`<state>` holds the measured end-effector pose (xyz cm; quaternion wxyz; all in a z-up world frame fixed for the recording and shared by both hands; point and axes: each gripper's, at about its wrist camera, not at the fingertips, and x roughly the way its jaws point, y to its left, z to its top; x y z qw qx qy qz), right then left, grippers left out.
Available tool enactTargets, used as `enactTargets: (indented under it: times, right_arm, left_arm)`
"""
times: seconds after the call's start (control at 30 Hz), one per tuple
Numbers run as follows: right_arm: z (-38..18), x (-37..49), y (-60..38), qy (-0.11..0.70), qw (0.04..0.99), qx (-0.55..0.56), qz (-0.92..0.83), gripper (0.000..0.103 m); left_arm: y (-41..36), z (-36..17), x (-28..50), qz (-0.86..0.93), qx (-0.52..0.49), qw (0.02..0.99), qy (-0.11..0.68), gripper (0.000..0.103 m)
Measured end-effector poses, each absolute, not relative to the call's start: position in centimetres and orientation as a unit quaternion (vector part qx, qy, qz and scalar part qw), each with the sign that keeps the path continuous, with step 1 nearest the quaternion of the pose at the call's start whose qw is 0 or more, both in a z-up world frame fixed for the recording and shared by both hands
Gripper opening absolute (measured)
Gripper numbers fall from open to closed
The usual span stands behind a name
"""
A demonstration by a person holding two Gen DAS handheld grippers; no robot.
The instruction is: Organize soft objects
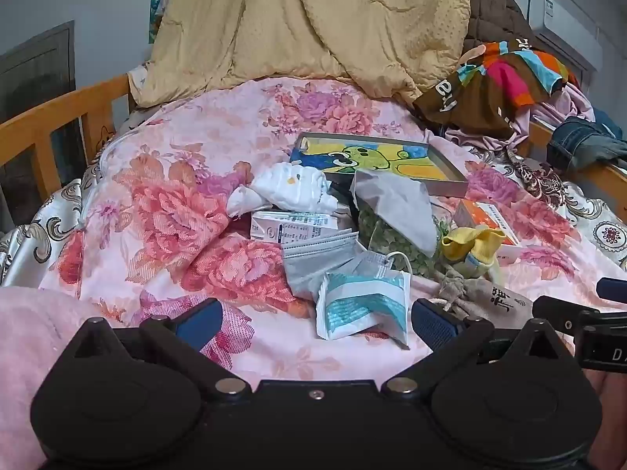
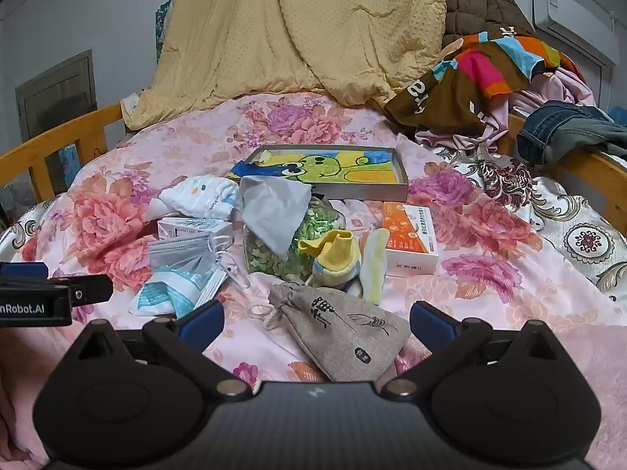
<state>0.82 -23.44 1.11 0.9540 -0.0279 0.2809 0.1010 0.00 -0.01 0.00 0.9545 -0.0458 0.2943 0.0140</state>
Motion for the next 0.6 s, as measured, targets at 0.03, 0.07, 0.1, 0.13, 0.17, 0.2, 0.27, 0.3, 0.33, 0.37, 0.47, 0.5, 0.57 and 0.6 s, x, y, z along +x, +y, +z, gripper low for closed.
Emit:
enactTargets:
  times: [0.03,0.07,0.1,0.13,0.17,0.2,0.27,0.3,0.33,0.37,0.47,0.5,0.57,0.6]
  right_arm:
    - [1.11,0.83,-23.44,0.281,0.954,-0.028,0.101,0.103]
    - [1.12,0.84,-23.44,0.281,0.954,-0.027,0.101,0.103]
    - [1.13,0.85,-23.44,0.281,0.954,-0.027,0.101,0.103]
    - [1.14,0.85,-23.45,0.281,0.954,-0.027,0.101,0.103]
    - [1.15,0.85,-23.45,0.281,0.954,-0.027,0.101,0.103]
    - [1.16,0.85,-23.46,0.281,0.954,-0.027,0.101,0.103]
    - [1.19,0.84,-23.48,0.281,0.954,-0.027,0.102,0.103]
    - [1.16,0.89,-23.45,0.282,0.954,-0.027,0.101,0.103]
    - [1.16,0.89,-23.45,0.282,0.954,-0.027,0.101,0.103]
    - [1.15,0.88,-23.45,0.282,0.954,-0.027,0.101,0.103]
    - [1.14,0.84,-23.45,0.282,0.954,-0.028,0.101,0.103]
    - [1.13,0.85,-23.46,0.282,0.954,-0.028,0.101,0.103]
    - [1.12,0.83,-23.45,0.282,0.954,-0.028,0.101,0.103]
    - [1.12,0.83,-23.45,0.282,0.954,-0.028,0.101,0.103]
  left_arm:
    - [0.0,0.0,0.0,0.014,-0.047,0.954,0.294,0.102]
    - [0.01,0.0,0.0,0.014,-0.047,0.954,0.295,0.102]
    - [0.01,0.0,-0.01,0.013,-0.048,0.954,0.295,0.102]
    - [0.0,0.0,-0.01,0.013,-0.048,0.954,0.295,0.102]
    - [-0.02,0.0,-0.03,0.012,-0.048,0.954,0.296,0.102]
    - [-0.04,0.01,-0.03,0.012,-0.047,0.954,0.296,0.102]
    - [-0.11,0.04,-0.12,0.012,-0.047,0.954,0.295,0.102]
    - [-0.05,0.01,-0.04,0.012,-0.048,0.954,0.297,0.102]
    - [-0.05,0.02,-0.03,0.012,-0.048,0.953,0.297,0.102]
    - [-0.08,0.02,-0.06,0.012,-0.048,0.953,0.297,0.102]
    - [-0.22,0.04,-0.21,0.012,-0.047,0.954,0.297,0.102]
    - [-0.28,0.05,-0.28,0.012,-0.047,0.954,0.297,0.102]
    - [-0.43,0.08,-0.45,0.012,-0.047,0.954,0.296,0.102]
    - [-0.01,0.02,0.0,0.012,-0.05,0.953,0.299,0.102]
